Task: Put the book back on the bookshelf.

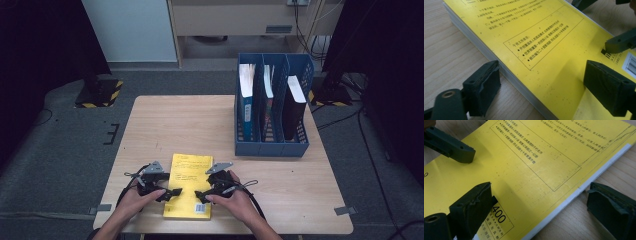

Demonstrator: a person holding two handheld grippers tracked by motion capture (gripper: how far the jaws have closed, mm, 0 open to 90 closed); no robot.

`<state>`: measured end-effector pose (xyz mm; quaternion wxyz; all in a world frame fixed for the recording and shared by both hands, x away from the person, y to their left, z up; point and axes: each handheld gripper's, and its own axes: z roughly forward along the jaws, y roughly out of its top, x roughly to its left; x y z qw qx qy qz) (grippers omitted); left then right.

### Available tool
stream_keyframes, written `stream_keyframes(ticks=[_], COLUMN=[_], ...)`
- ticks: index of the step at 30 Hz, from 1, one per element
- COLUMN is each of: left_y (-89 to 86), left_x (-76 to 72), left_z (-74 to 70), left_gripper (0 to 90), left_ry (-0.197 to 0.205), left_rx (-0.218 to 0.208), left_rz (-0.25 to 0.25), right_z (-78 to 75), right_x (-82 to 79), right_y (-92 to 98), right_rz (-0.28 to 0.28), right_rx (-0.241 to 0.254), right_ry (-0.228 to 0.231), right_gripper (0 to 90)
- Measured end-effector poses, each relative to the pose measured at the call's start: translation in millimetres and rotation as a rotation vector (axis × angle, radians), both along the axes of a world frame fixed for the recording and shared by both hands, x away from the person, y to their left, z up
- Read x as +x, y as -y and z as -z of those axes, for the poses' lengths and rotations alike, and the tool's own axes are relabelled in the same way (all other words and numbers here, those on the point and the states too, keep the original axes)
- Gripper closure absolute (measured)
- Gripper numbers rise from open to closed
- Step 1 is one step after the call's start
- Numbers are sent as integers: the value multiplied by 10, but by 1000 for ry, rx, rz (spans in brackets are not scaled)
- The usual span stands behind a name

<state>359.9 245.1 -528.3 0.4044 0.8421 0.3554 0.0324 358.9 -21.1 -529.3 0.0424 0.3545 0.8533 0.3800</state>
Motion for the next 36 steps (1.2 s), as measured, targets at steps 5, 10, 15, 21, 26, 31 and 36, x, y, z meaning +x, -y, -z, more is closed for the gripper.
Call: stream_keyframes(ticks=[5, 10, 15, 21, 26, 31, 36], left_y=[-12, -52, -61, -5, 28, 143, 252], left_x=[12, 3, -10, -64, 3, 74, 126], left_z=[-22, -77, -134, -136, -140, -186, -164], left_gripper=[206, 259, 292, 310, 291, 291, 293], left_ry=[-9, 1, 12, -4, -10, 1, -12], left_rx=[6, -23, -61, -35, -50, -42, -14], left_rz=[-17, -24, -9, 50, 38, 60, 81], right_z=[1, 1, 2, 5, 8, 9, 12], right_x=[-1, -2, -8, -8, -10, -7, -7], right_y=[-1, -1, 5, 8, 11, 15, 18], right_rz=[1, 1, 0, -2, -2, -3, -3], right_rx=[0, 0, 0, 3, 7, 11, 13], right_ry=[1, 2, 0, 4, 5, 3, 4], right_gripper=[67, 67, 67, 67, 67, 65, 65])
